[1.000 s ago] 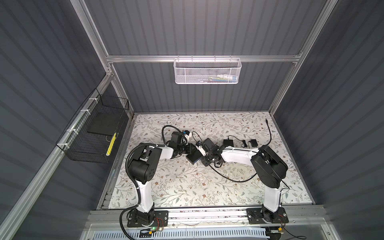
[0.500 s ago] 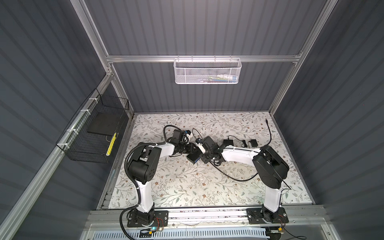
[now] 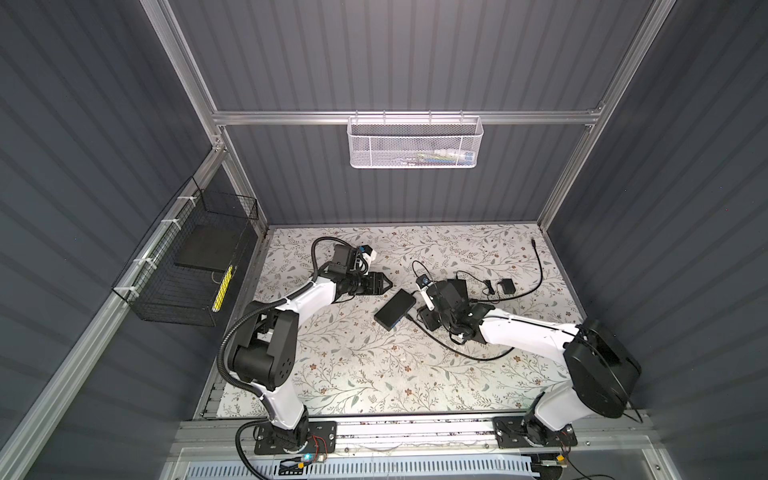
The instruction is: Insert the plug into the switch port
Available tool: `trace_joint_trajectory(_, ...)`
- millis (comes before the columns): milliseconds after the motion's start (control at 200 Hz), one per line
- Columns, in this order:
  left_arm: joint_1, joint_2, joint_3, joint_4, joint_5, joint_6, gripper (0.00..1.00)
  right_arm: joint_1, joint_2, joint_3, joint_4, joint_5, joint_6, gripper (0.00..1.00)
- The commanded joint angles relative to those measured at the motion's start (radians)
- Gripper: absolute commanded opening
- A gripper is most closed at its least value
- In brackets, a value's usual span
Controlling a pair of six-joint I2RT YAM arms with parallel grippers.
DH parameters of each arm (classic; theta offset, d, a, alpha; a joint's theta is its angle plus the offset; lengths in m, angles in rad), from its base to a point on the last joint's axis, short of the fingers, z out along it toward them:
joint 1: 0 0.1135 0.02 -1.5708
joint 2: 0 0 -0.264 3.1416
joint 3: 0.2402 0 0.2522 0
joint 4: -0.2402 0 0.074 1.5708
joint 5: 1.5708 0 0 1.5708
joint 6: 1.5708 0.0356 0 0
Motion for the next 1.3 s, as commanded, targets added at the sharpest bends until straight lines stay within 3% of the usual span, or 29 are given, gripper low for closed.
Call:
trace_joint_trajectory(0,0.027,-0.14,-0.028,-0.026,-0.176,0.029,0.77,-0.053,-0.104,-0.049,-0.023,0.082,0.016,0.68)
trace_joint_trajectory(100,0.073,-0.244,-0.077,0.007,-0.265,0.035,0.81,-0.156,-0.25,-0.116,-0.006,0.073,0.042,0.87)
trace_joint_trajectory(195,0.115,-0.326,-0.151,0.069,-0.389,0.02,0.82,-0.271,-0.381,-0.188,0.042,0.076,0.062,0.99)
trace_joint_trajectory(275,0.145,-0.393,-0.259,0.154,-0.542,0.003,0.85,-0.362,-0.514,-0.249,0.106,0.11,0.08,0.99)
trace_joint_trajectory(385,0.227,-0.439,-0.388,0.221,-0.73,-0.062,0.88,-0.495,-0.588,-0.32,0.185,0.137,0.124,0.99)
trace_joint_trajectory(465,0.273,-0.459,-0.485,0.297,-0.842,-0.076,0.88,-0.59,-0.576,-0.363,0.244,0.133,0.156,0.99)
trace_joint_trajectory(600,0.28,-0.475,-0.649,0.505,-0.969,0.036,0.88,-0.685,-0.487,-0.402,0.324,0.15,0.147,0.99)
trace_joint_trajectory(760,0.287,-0.398,-0.765,0.749,-0.951,0.121,0.89,-0.702,-0.396,-0.5,0.629,0.174,0.061,0.99)
trace_joint_trajectory(860,0.296,-0.282,-0.775,0.897,-0.919,0.137,0.89,-0.722,-0.307,-0.514,0.721,0.131,0.066,0.99)
trace_joint_trajectory(911,0.298,-0.253,-0.749,0.892,-0.879,0.145,0.89,-0.725,-0.265,-0.52,0.787,0.114,0.05,0.99)
trace_joint_trajectory(1026,0.316,-0.112,-0.74,1.095,-0.82,0.163,0.91,-0.734,-0.225,-0.513,0.849,0.034,0.027,0.99)
trace_joint_trajectory(1121,0.329,-0.055,-0.661,0.998,-0.673,0.211,0.89,-0.738,-0.182,-0.504,0.899,0.008,-0.015,0.99)
trace_joint_trajectory(1231,0.329,0.011,-0.664,1.09,-0.61,0.242,0.92,-0.746,-0.082,-0.549,1.091,-0.044,-0.033,0.99)
trace_joint_trajectory(1296,0.329,0.012,-0.692,1.127,-0.619,0.232,1.0,-0.748,-0.088,-0.55,1.069,-0.055,-0.03,0.99)
